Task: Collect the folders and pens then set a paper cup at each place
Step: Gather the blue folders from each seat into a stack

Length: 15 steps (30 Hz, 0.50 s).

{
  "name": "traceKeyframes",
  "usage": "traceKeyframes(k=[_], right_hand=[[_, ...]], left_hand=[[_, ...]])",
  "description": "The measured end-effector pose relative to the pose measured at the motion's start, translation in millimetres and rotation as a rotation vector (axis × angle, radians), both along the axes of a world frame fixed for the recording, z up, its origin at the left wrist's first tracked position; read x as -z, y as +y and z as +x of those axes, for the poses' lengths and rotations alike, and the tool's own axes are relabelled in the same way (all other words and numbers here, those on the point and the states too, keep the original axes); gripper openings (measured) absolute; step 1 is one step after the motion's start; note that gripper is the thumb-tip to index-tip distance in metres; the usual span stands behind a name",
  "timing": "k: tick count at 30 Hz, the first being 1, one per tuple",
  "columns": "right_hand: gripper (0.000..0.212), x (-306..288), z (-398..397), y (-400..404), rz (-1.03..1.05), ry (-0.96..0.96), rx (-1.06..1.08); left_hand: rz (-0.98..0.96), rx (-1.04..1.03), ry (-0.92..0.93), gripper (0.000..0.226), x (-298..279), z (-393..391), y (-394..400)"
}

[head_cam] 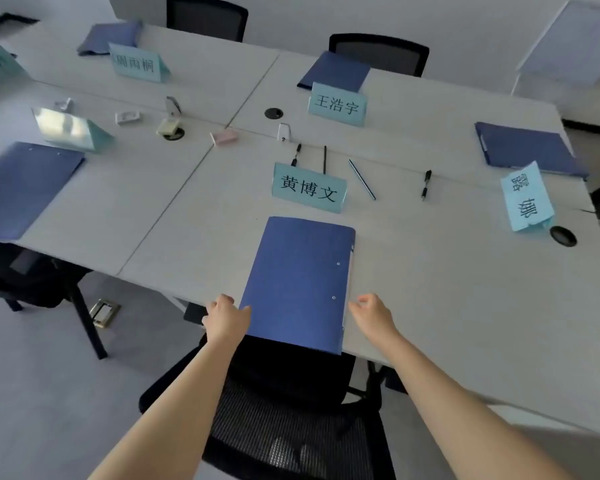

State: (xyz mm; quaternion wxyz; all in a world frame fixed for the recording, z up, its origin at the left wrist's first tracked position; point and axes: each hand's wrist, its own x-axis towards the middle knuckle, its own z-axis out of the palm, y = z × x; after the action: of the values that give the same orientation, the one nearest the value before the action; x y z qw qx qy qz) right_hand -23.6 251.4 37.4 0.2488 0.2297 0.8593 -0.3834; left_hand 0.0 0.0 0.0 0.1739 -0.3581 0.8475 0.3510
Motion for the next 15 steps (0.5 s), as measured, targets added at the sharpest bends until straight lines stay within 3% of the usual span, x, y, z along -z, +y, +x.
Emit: traceKeyframes(k=[6, 9, 11, 14, 15], right_hand=[[0.034, 27, -15, -11, -0.257, -0.199, 0.244], [0.020, 35, -21, -18, -0.296, -0.215, 0.321], [0.025, 43, -25, -21, -0.277, -0.189, 0.342], [0.033, 60, -33, -24, -0.271, -0.215, 0.341], [0.036, 69, -36, -23, -0.270, -0.227, 0.344]], left_hand=[[0.045, -0.021, -0.082, 0.056, 12, -9, -3], [0.082, -0.045, -0.082, 0.054, 20, -10, -7], [0.135, -0.078, -0.107, 0.050, 23, -12, -8], [0.137, -0.083, -0.115, 0.015, 31, -14, -10], [0.128, -0.071, -0.108, 0.015, 33, -14, -11]])
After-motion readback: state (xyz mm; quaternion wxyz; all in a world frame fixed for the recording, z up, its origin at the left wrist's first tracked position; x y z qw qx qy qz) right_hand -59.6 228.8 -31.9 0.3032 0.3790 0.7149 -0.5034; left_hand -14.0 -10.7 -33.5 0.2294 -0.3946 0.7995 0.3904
